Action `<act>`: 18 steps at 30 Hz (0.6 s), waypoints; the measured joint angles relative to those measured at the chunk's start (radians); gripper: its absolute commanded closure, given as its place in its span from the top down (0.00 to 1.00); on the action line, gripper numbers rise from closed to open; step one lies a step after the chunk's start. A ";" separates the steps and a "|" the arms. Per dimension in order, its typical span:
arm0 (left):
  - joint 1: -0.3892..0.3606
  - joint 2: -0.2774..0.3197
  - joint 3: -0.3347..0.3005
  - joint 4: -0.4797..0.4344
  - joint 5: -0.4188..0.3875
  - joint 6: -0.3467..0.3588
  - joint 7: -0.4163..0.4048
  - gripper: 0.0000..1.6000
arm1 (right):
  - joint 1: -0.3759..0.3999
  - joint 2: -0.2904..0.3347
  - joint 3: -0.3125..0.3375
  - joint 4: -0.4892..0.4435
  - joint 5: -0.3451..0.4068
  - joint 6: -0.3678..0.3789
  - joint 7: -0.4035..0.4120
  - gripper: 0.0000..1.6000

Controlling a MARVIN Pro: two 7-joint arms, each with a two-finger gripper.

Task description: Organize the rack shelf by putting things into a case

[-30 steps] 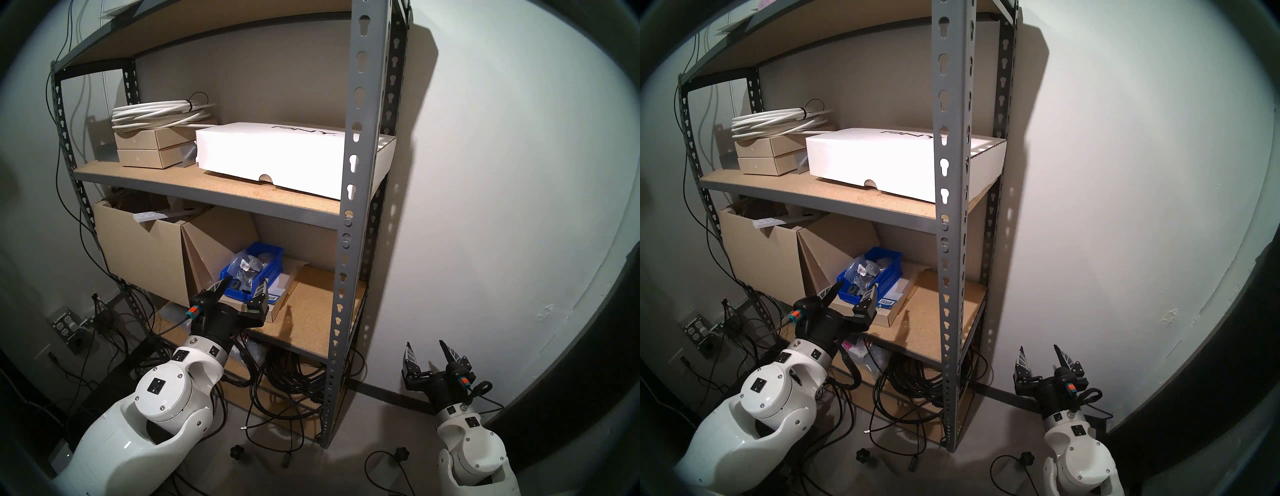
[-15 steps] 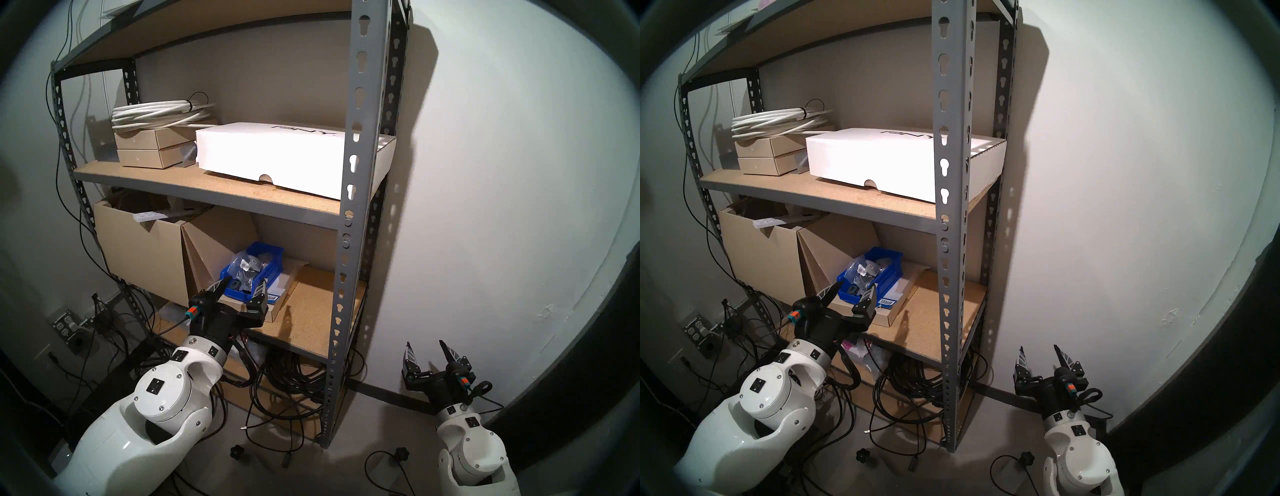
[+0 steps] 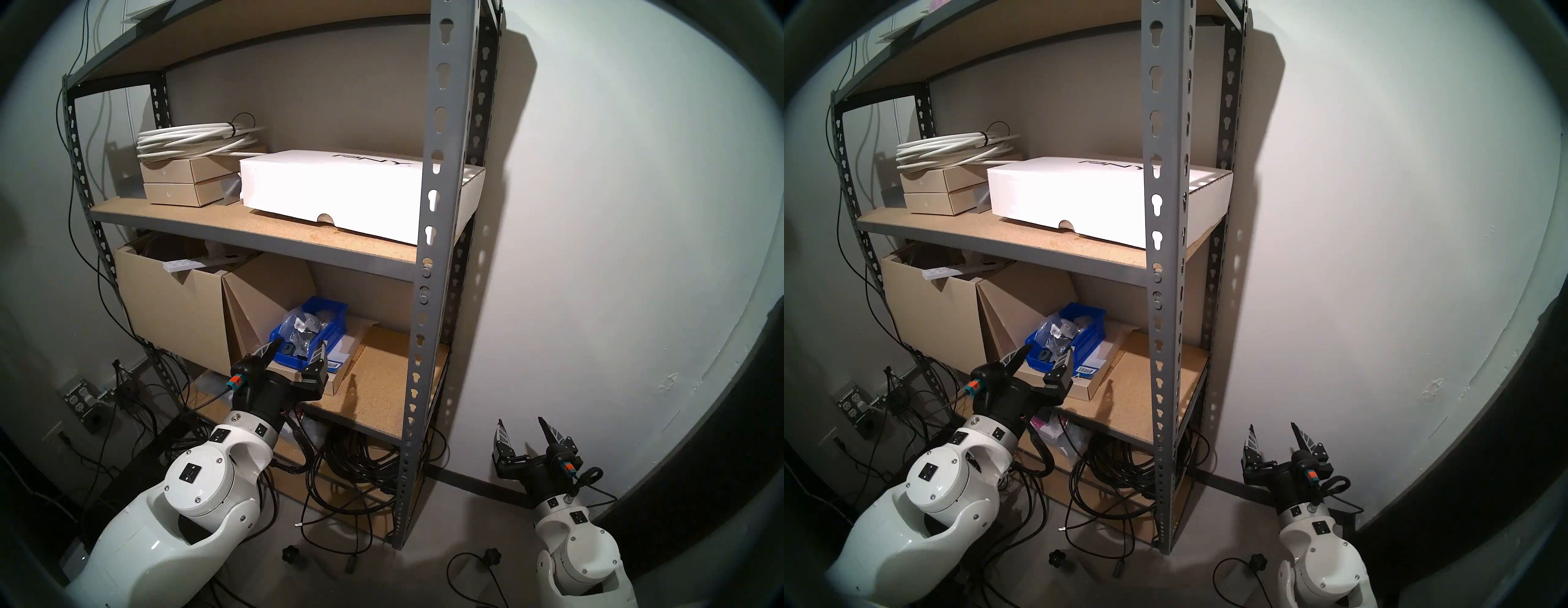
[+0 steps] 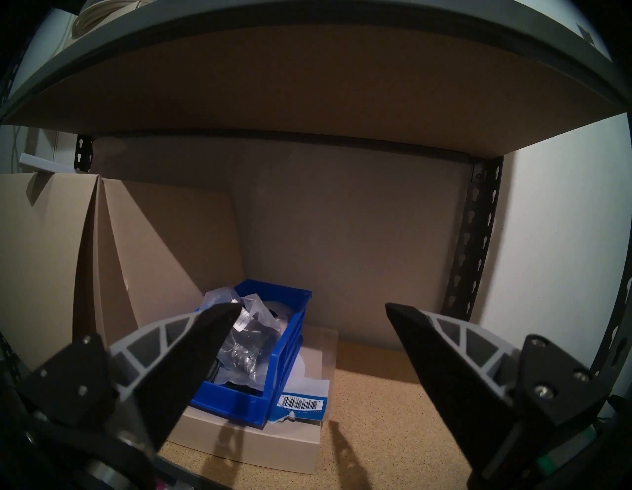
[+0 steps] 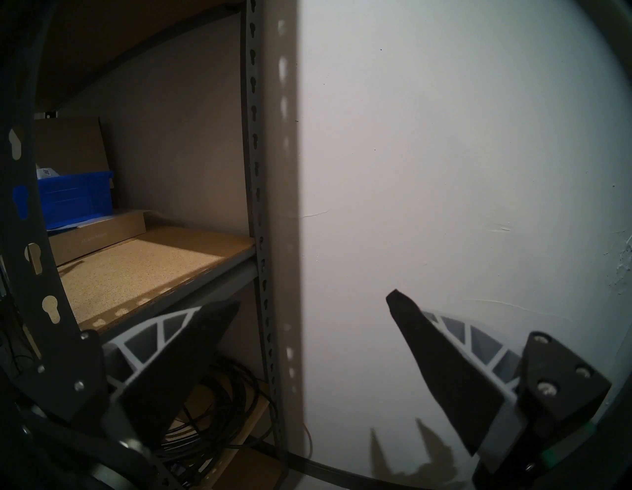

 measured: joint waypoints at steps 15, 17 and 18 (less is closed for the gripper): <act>0.000 -0.001 0.000 0.000 0.000 0.000 0.000 1.00 | 0.000 0.000 0.000 0.000 0.000 0.000 0.000 1.00; 0.000 -0.001 0.000 0.000 0.000 0.000 0.000 1.00 | 0.000 0.000 0.000 0.000 0.000 0.000 0.000 1.00; 0.000 -0.001 0.000 0.000 0.000 0.000 0.000 1.00 | 0.000 0.000 0.000 0.000 0.000 0.000 0.000 1.00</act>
